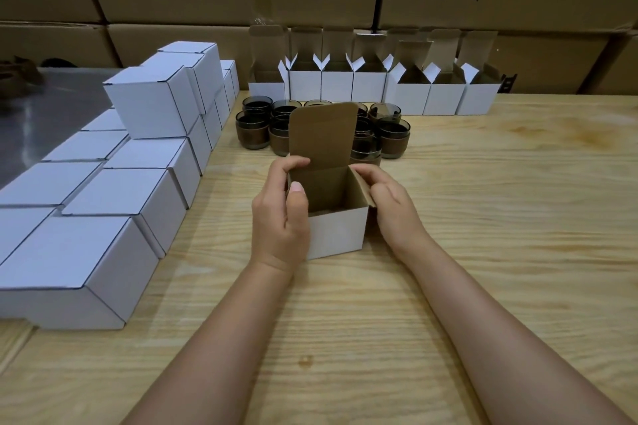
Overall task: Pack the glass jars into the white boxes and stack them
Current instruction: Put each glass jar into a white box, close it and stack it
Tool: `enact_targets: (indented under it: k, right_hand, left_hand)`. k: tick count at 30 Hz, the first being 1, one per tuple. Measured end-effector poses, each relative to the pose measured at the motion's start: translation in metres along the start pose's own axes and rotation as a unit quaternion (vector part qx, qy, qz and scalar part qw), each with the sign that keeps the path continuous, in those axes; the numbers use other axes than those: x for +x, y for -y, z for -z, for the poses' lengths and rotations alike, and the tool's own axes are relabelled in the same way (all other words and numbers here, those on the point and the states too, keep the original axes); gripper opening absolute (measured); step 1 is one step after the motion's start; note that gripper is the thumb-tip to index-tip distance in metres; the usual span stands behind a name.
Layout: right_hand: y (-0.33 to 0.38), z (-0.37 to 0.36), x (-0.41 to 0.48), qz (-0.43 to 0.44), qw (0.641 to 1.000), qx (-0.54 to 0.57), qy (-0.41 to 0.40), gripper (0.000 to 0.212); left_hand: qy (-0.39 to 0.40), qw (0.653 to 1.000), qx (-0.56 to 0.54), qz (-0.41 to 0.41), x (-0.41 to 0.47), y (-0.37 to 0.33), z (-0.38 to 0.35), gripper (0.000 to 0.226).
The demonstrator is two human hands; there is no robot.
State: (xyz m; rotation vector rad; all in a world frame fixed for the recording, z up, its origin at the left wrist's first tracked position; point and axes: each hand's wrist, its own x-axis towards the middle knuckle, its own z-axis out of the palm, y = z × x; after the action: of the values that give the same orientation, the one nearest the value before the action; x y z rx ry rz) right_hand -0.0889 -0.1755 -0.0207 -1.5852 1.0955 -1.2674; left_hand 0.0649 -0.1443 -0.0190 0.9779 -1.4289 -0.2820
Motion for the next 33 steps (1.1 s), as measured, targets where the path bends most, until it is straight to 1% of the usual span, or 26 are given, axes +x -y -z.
enact_targets:
  k: [2,5,6,8,9,10,11,13,14,15,17,21,25,27,30,32,33]
  right_hand:
    - [-0.001,0.0,0.0,-0.003,1.0,-0.003,0.01,0.04]
    - [-0.002,-0.001,-0.001,0.0,1.0,-0.012,0.025,0.039]
    - [-0.002,-0.001,-0.001,-0.001,1.0,-0.012,0.027,0.039]
    - [-0.002,-0.002,-0.001,-0.004,1.0,-0.008,0.026,0.038]
    - [-0.002,-0.001,-0.001,-0.006,1.0,-0.006,0.025,0.038]
    - [-0.001,-0.001,-0.001,-0.009,1.0,-0.005,0.025,0.038]
    - [-0.001,-0.001,-0.001,-0.012,1.0,-0.004,0.024,0.037]
    - [0.0,-0.001,-0.002,-0.017,1.0,-0.007,0.023,0.037]
    - [0.0,-0.002,-0.003,-0.019,0.999,-0.009,0.025,0.038]
    - [0.001,-0.002,-0.003,-0.02,0.999,-0.012,0.03,0.038]
    - [0.003,-0.003,-0.004,-0.018,0.999,-0.02,0.043,0.04]
    - [0.004,-0.003,-0.005,-0.019,0.998,-0.028,0.048,0.041]
    - [0.004,-0.003,-0.005,-0.025,0.998,-0.023,0.047,0.041]
    - [0.004,-0.003,-0.005,-0.026,0.998,-0.02,0.047,0.04]
    - [0.003,-0.003,-0.005,-0.022,0.998,-0.014,0.049,0.039]
    - [0.002,-0.004,-0.005,-0.022,0.998,-0.012,0.05,0.039]
    - [0.002,-0.004,-0.005,-0.023,0.998,-0.01,0.05,0.039]
  left_hand:
    - [-0.027,0.999,0.015,0.026,-0.002,-0.001,-0.001,0.04]
    - [-0.087,0.99,-0.01,0.108,0.0,-0.002,0.003,0.033]
    - [-0.097,0.985,-0.039,0.139,0.001,-0.003,0.004,0.031]
    - [-0.116,0.958,-0.144,0.217,0.004,-0.006,0.005,0.03]
    - [-0.114,0.943,-0.183,0.254,0.007,-0.008,0.007,0.03]
    - [-0.09,0.935,-0.198,0.281,0.011,-0.007,0.011,0.029]
    - [-0.037,0.938,-0.187,0.291,0.016,-0.006,0.016,0.027]
    - [0.112,0.946,-0.152,0.265,0.027,-0.001,0.031,0.035]
    - [0.172,0.939,-0.157,0.253,0.031,0.0,0.039,0.04]
    - [0.212,0.927,-0.176,0.255,0.034,-0.001,0.045,0.045]
    - [0.246,0.913,-0.196,0.261,0.036,0.0,0.053,0.052]
    - [0.267,0.919,-0.172,0.232,0.032,-0.003,0.053,0.06]
    - [0.266,0.921,-0.169,0.23,0.03,-0.002,0.051,0.061]
    - [0.243,0.925,-0.166,0.239,0.029,0.0,0.046,0.058]
    - [0.189,0.928,-0.171,0.27,0.026,0.003,0.039,0.047]
    - [0.18,0.927,-0.181,0.276,0.021,0.005,0.036,0.043]
    - [0.178,0.929,-0.183,0.266,0.018,0.005,0.036,0.042]
